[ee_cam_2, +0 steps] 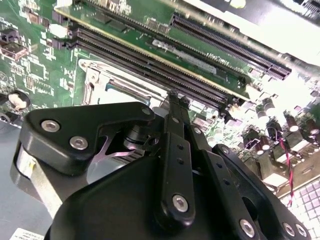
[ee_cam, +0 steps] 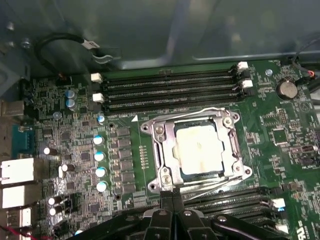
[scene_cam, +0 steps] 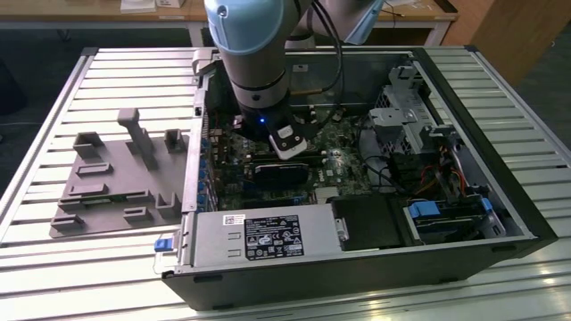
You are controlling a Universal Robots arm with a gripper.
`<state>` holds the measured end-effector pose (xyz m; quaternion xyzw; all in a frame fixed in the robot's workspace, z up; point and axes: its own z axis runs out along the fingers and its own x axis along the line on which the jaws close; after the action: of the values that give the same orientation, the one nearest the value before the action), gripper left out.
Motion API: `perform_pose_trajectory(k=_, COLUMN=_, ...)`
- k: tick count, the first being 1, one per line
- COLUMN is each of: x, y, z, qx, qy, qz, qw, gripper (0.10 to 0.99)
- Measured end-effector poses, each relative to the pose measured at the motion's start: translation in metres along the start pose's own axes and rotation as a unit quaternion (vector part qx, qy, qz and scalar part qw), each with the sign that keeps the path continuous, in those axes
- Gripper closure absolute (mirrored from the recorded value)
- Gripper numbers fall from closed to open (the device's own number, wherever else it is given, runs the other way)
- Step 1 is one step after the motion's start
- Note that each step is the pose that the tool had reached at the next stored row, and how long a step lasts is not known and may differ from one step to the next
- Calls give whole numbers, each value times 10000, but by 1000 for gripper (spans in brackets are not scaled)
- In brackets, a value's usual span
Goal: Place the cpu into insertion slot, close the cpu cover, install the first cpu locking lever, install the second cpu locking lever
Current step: 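Install the second cpu locking lever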
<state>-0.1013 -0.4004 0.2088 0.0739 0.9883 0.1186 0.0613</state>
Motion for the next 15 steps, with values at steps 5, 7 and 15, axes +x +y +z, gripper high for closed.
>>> perform_pose_trajectory(k=5, x=-10, y=-56, z=-10, qx=5, qy=-2, qz=4, qw=10000, gripper=984)
perform_pose_trajectory(k=7, x=-11, y=-70, z=-5, qx=-1, qy=-2, qz=6, qw=10000, gripper=984)
perform_pose_trajectory(k=15, x=-10, y=-82, z=2, qx=-153, qy=11, qz=27, qw=9999, gripper=984)
